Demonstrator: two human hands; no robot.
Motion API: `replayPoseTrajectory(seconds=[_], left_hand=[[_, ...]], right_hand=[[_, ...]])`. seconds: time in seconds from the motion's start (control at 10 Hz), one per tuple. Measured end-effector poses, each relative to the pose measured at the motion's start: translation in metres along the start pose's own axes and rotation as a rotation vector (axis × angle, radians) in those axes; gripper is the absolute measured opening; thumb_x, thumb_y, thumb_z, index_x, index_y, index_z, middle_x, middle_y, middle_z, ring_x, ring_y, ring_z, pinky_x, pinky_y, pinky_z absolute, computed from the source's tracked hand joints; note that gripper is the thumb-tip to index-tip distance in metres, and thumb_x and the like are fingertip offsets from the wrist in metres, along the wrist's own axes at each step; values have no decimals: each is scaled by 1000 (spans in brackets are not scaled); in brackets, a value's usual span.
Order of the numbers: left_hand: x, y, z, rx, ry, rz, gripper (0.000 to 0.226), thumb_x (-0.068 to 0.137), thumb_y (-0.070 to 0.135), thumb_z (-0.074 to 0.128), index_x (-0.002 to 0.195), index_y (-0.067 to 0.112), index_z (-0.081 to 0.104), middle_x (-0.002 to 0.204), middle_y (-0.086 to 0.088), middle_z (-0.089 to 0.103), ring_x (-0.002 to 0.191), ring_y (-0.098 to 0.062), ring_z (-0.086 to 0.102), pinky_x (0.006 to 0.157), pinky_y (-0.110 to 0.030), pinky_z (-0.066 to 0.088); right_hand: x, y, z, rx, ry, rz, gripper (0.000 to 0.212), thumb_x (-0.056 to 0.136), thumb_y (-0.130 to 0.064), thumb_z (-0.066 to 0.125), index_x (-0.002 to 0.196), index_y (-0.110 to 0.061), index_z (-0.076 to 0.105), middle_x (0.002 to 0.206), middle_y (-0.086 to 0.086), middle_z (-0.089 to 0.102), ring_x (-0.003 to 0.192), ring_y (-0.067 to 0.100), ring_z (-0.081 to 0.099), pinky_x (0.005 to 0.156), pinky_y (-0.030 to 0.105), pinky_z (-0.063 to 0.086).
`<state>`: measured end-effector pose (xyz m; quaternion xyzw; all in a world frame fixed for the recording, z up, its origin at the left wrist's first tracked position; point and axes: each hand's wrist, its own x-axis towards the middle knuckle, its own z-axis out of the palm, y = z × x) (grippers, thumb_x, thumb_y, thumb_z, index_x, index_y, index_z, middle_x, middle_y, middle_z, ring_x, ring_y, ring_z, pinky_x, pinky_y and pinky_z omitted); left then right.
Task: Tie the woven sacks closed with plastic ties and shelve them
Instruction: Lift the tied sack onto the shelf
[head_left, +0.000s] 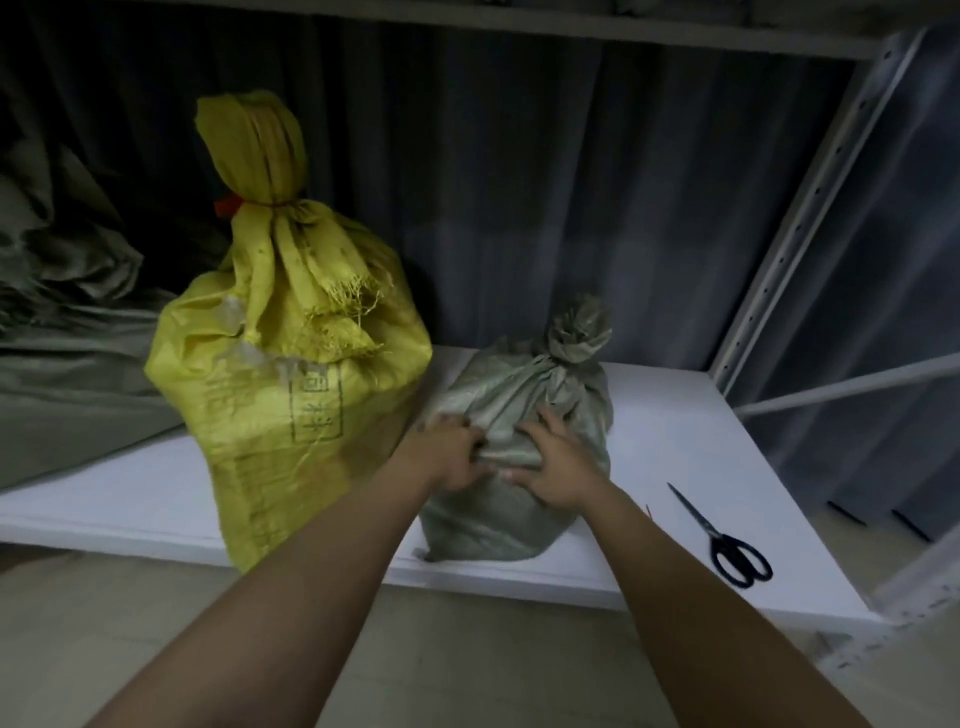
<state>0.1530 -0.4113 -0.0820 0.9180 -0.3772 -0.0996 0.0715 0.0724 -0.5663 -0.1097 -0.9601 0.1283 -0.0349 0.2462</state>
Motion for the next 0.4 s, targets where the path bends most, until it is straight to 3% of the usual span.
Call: replayPoseTrajectory(seconds=[0.1, 0.2, 0.3, 0.4], left_hand=[[-7, 2, 3, 143, -172, -63, 60, 90, 37, 52, 144, 23, 29, 150, -10, 25, 139, -33, 25, 110, -46, 31], [-14, 10, -12, 155, -118, -92, 56, 90, 36, 51, 141, 24, 32, 146, -10, 31, 136, -33, 29, 107, -46, 33], [-29, 17, -43, 228, -57, -107, 56, 90, 35, 54, 141, 24, 34, 146, -9, 33, 134, -31, 33, 108, -44, 30], [-55, 28, -82, 362, 23, -126, 45, 89, 31, 52, 133, 21, 46, 137, -7, 47, 131, -28, 39, 113, -51, 15]], right_hand=[[1, -12, 3, -183, 34, 4, 63, 89, -44, 58, 144, -23, 34, 159, 3, 4, 144, 30, 11, 115, 38, 24], [-8, -33, -8, -273, -12, 56, 70, 87, -48, 58, 146, -26, 28, 159, 1, 1, 143, 34, 9, 113, 44, 28], [-18, -52, -32, -262, 7, 81, 70, 87, -47, 57, 146, -23, 29, 157, 7, 13, 141, 35, 19, 111, 42, 29], [-33, -80, -66, -242, 96, 35, 63, 87, -44, 57, 141, -20, 39, 147, 11, 35, 130, 33, 38, 103, 37, 36]])
